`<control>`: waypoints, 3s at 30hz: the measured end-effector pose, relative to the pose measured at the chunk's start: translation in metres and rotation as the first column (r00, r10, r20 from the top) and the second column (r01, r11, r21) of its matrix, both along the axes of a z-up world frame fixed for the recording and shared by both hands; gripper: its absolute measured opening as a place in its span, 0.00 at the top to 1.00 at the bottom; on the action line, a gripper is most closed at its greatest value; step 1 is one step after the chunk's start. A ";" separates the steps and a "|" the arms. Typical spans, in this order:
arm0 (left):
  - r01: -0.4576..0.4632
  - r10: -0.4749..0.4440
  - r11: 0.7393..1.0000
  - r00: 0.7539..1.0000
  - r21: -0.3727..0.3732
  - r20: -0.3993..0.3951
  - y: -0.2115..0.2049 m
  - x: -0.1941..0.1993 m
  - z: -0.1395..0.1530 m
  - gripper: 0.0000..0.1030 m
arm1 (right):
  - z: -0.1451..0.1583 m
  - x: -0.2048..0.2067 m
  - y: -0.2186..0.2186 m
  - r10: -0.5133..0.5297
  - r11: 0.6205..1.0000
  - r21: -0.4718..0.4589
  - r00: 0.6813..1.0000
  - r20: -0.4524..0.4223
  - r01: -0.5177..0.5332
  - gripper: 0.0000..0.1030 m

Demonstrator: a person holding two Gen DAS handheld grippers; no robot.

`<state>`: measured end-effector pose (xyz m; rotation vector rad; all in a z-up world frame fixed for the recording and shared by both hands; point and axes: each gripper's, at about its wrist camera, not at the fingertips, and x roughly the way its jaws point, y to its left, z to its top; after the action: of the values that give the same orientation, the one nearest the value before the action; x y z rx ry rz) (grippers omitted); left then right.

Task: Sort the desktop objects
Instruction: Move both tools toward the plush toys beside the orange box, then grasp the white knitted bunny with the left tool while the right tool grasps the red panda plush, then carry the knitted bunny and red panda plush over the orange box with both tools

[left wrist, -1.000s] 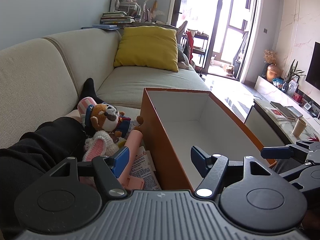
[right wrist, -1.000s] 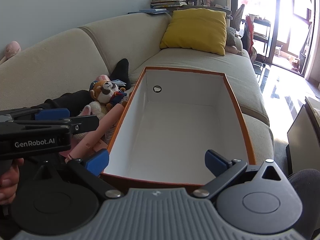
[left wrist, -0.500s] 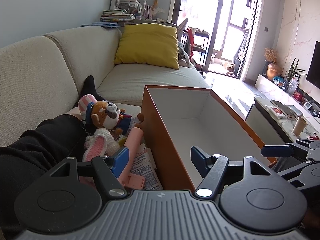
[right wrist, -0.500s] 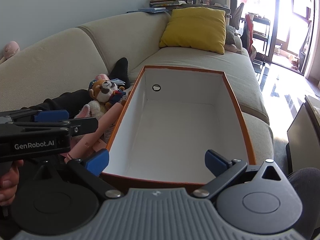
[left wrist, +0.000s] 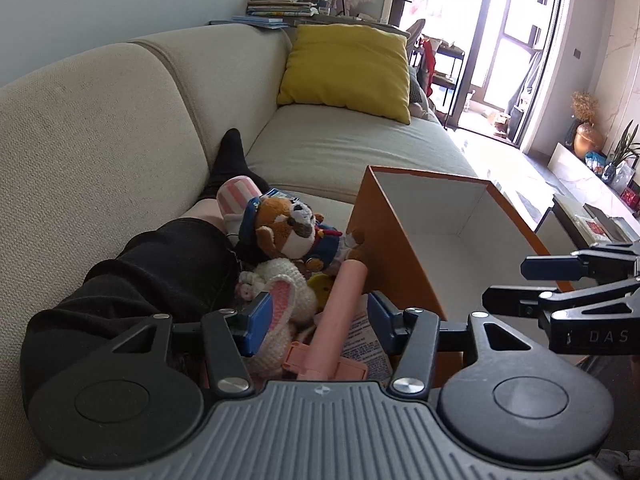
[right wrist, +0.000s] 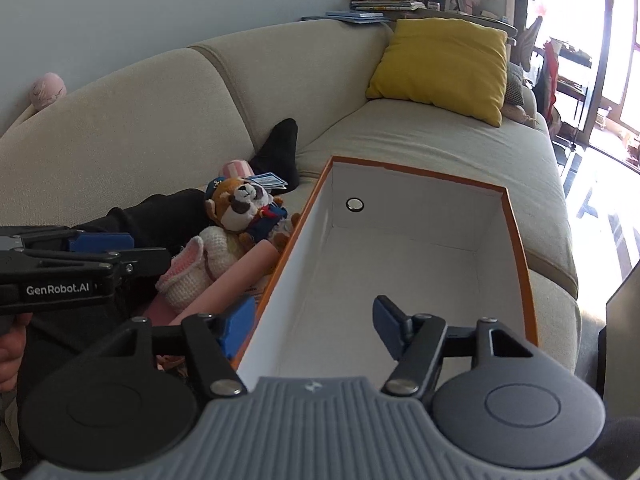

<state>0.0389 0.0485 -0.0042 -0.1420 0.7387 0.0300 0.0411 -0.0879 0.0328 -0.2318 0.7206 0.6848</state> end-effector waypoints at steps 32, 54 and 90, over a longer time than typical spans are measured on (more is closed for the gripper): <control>0.181 -0.175 0.983 0.906 -0.021 -0.386 0.041 0.109 -0.068 0.39 | -0.058 0.125 0.175 0.565 0.699 -0.381 0.794 -0.225 -0.605 0.46; 0.056 -0.072 0.996 0.962 -0.068 -0.265 0.057 0.043 -0.032 0.60 | -0.030 0.115 0.168 0.485 0.782 -0.372 0.863 -0.141 -0.500 0.66; 0.251 -0.244 0.965 0.965 0.080 -0.092 -0.131 0.135 -0.007 0.61 | -0.027 0.187 -0.061 -0.231 0.973 -0.149 0.811 -0.538 0.178 0.66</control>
<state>0.1734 -0.0821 -0.0114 0.0400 0.8312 -0.1702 0.2280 -0.1486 0.0059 -0.0304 1.3198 0.5093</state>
